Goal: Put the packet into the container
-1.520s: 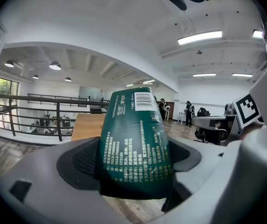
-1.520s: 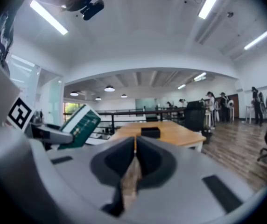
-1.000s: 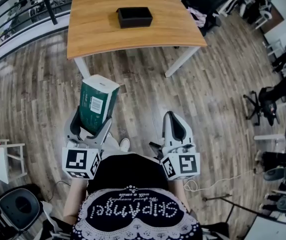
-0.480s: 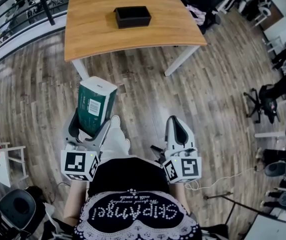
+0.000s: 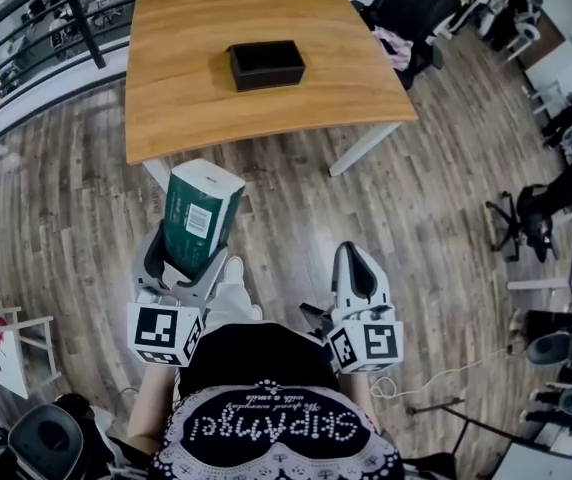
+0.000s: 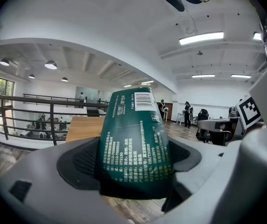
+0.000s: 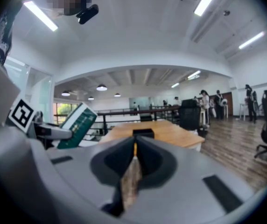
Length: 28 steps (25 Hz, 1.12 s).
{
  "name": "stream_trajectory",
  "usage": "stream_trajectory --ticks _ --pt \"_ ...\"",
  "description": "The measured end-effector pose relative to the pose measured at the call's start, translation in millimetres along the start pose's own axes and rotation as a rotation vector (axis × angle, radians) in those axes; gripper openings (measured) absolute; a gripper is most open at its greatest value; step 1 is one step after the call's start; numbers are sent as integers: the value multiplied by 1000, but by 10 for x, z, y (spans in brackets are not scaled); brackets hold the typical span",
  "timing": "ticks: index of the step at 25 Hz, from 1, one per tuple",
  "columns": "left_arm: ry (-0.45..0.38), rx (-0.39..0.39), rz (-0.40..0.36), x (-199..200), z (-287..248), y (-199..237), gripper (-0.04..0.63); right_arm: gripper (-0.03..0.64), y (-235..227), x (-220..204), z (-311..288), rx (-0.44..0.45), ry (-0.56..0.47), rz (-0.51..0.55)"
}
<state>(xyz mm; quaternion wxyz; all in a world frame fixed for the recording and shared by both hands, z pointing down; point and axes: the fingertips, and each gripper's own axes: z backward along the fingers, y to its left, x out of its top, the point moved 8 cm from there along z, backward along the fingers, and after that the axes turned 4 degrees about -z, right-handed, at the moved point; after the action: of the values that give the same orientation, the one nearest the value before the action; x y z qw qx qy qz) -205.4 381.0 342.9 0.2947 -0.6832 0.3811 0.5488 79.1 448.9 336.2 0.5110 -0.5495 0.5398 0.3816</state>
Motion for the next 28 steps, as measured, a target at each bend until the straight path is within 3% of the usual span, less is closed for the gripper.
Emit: stream_trajectory --ticks 13,28 --pt "-2 -36 -25 246 -719 548 446 38 0 214 -781 -55 -7 -22" --pt "26 -11 -2 218 -894 825 446 38 39 134 -1094 -40 38 -46"
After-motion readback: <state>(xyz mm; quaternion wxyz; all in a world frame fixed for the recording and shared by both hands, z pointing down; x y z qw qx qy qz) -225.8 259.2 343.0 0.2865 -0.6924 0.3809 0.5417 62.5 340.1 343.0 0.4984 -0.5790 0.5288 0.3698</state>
